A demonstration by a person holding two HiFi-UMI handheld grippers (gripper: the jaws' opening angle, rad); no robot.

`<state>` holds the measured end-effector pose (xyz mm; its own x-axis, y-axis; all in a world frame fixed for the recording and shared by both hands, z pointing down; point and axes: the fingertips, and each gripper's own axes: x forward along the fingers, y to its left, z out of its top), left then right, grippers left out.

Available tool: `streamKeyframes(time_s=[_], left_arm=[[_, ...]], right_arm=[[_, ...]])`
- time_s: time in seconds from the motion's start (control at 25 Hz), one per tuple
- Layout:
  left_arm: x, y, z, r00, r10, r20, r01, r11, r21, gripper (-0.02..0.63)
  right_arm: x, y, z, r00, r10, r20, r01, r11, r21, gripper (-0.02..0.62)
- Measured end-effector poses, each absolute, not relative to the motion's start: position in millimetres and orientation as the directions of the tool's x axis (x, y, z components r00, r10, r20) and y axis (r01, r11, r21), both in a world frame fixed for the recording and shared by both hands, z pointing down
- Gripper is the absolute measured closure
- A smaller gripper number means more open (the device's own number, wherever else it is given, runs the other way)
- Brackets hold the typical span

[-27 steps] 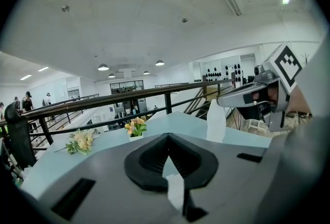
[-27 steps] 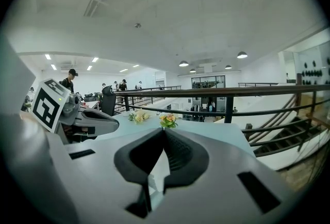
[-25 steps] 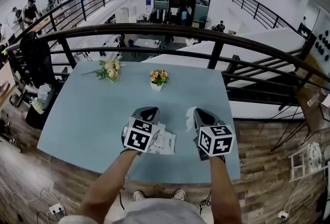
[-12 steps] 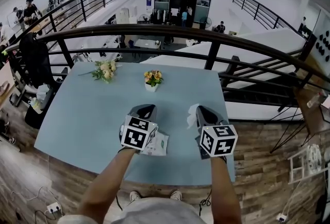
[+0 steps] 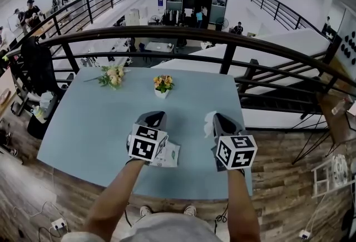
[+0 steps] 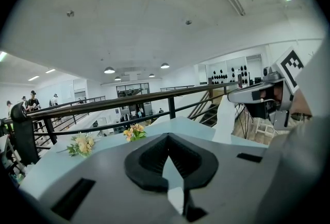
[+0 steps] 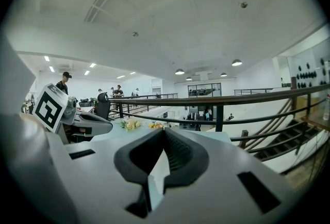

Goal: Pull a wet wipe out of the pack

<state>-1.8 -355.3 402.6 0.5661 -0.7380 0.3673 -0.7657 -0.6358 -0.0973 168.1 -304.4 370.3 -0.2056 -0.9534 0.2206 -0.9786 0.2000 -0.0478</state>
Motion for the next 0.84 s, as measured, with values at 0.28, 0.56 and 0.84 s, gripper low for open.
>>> streamKeyframes(time_s=[0.28, 0.56, 0.84], left_arm=[[-4.7, -357.1, 404.3, 0.562, -0.741, 0.367, -0.768, -0.632, -0.101, 0.609], [-6.9, -354.5, 405.9, 0.562, -0.738, 0.373, -0.767, -0.634, -0.100, 0.609], [-6.8, -350.9, 409.6, 0.569, -0.730, 0.378, -0.758, -0.644, -0.102, 0.609]], right_arm=[[165.8, -306.1, 372.9, -0.209, -0.953, 0.219, -0.978, 0.202, -0.053, 0.588], [164.7, -302.8, 371.3, -0.205, -0.955, 0.216, -0.979, 0.197, -0.056, 0.589], [159.9, -302.1, 370.4, -0.211, -0.954, 0.212, -0.977, 0.200, -0.070, 0.588]])
